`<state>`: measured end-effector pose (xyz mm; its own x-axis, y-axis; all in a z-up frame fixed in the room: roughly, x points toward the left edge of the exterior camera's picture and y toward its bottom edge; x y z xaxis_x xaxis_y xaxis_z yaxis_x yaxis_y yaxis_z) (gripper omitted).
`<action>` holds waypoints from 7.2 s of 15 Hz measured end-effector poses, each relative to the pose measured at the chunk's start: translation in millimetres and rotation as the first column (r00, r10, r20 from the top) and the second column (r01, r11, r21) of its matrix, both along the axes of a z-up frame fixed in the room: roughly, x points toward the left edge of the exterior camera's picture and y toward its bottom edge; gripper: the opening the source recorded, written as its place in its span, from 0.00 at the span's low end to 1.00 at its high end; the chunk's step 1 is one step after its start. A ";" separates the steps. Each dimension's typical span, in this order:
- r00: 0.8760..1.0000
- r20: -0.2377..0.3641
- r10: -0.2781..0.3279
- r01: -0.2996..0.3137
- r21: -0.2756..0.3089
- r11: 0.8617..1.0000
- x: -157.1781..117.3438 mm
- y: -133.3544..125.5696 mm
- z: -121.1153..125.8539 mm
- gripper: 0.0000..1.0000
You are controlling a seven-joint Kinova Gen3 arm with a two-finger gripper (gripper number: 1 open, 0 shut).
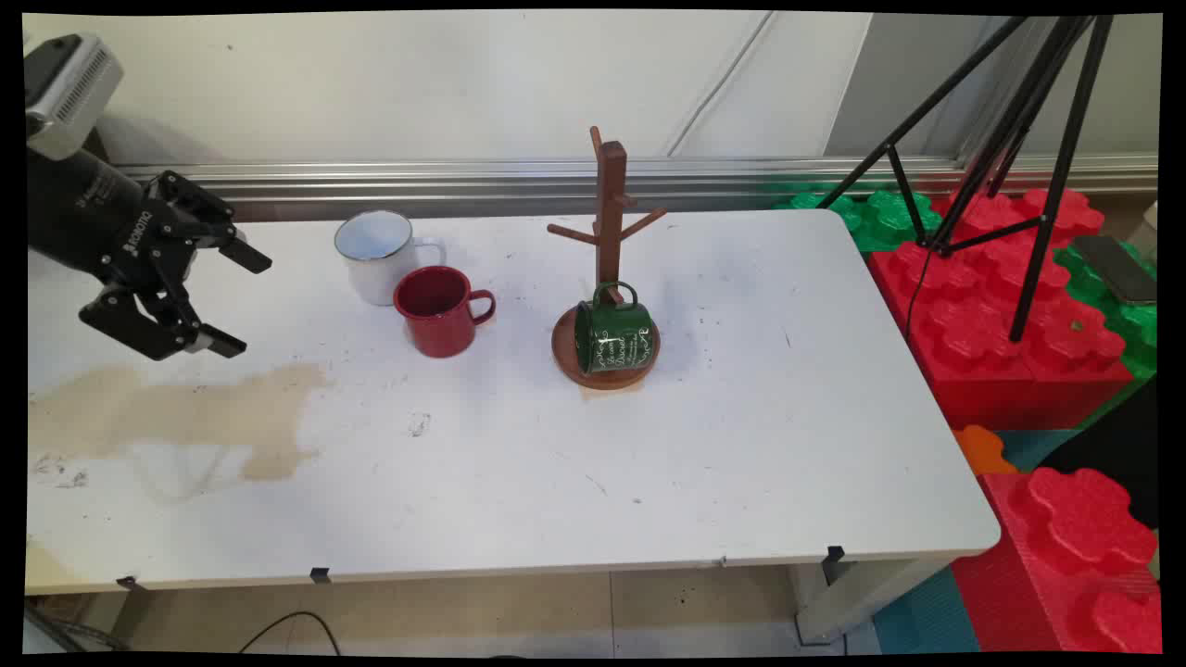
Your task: Pick up the green mug from the rack, then place the picked object on the table
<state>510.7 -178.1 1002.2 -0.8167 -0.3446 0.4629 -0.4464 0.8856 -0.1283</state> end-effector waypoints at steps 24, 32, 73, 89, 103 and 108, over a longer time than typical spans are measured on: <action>0.995 -0.050 0.091 -0.092 -0.015 0.996 -124.5 -48.6 -19.3 1.00; 0.991 -0.044 0.128 -0.128 -0.008 0.992 -156.6 -60.6 -51.4 1.00; 0.829 -0.387 0.404 -0.399 0.097 0.912 -245.8 -142.7 -206.0 1.00; 0.820 -0.430 0.378 -0.384 0.076 0.920 -239.5 -126.3 -193.9 0.00; 0.851 -0.487 0.197 -0.207 0.034 0.978 -233.2 -70.8 -139.9 0.00; 0.916 -0.359 0.181 -0.190 0.011 0.982 -212.3 -55.3 -133.4 0.00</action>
<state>298.4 -233.4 868.8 -0.5185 -0.4591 0.7214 -0.6223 0.7812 0.0499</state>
